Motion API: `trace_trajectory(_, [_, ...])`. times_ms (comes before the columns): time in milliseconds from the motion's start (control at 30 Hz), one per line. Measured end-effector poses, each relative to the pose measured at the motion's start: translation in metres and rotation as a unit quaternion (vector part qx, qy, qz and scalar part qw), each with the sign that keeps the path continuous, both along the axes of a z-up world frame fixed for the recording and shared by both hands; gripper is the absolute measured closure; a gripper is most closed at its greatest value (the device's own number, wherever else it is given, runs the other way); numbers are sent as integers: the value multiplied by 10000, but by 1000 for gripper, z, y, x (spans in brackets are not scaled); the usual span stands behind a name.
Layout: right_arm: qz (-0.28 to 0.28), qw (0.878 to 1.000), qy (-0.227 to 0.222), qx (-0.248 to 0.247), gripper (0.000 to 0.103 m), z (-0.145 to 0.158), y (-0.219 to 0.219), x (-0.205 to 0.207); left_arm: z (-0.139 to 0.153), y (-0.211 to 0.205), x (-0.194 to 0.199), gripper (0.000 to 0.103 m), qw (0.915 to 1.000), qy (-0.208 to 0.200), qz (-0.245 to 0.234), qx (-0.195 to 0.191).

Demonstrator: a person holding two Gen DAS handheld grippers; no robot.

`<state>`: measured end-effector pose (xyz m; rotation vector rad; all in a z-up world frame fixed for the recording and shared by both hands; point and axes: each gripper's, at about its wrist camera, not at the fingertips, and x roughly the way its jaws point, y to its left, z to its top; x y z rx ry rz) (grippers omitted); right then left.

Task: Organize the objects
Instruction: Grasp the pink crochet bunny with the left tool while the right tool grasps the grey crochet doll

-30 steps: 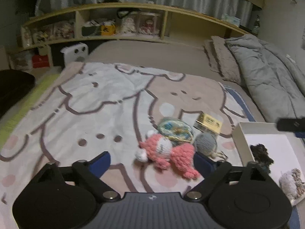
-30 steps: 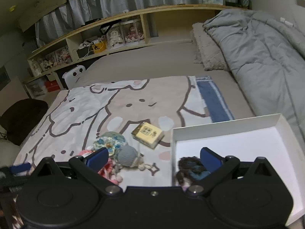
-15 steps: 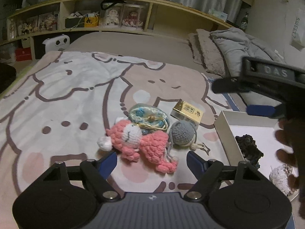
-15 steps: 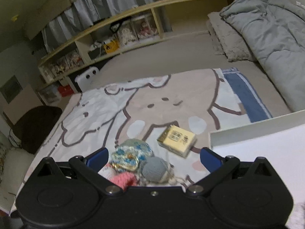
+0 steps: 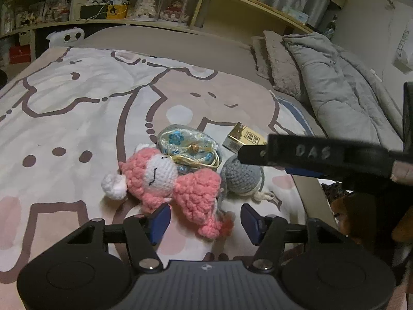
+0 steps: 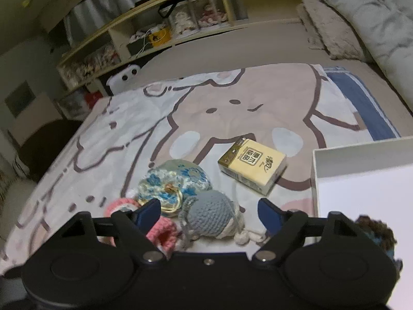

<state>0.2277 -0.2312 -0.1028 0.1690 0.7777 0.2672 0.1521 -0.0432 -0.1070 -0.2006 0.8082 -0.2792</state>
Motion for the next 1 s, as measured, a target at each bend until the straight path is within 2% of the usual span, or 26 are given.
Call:
trace_trajectory(100, [169, 9996, -73, -194, 23, -8, 7, 6, -4, 3, 2, 45, 9999, 99, 5, -98])
trace_trajectory(233, [263, 9993, 202, -155, 34, -24, 14, 18, -1, 13, 4, 45, 9988, 291, 130, -373])
trace_trajectory(333, [224, 9988, 284, -324, 37, -36, 18, 21, 4, 22, 5, 45, 9970, 354, 314, -619])
trace_trajectory(367, [210, 9987, 324, -343, 40, -39, 17, 21, 5, 26, 6, 45, 9961, 371, 399, -698])
trace_trajectory(433, [134, 9987, 380, -301, 45, -43, 12, 22, 7, 36, 8, 45, 9934, 414, 592, -893])
trace_trajectory(533, [142, 9991, 373, -108, 48, -42, 8, 20, 6, 48, 11, 45, 9880, 509, 853, -1185])
trace_trajectory(600, [349, 9986, 387, 81, 49, -40, 10, 17, 4, 55, 14, 45, 9843, 584, 975, -1349])
trace_trajectory(767, [1008, 9938, 429, 188, 49, -34, 36, 1, -6, 72, 18, 45, 9733, 830, 1246, -1737])
trace_trajectory(1000, [1864, 9808, 575, 32, 49, -29, 79, -35, -8, 92, 22, 45, 9688, 907, 1618, -1642])
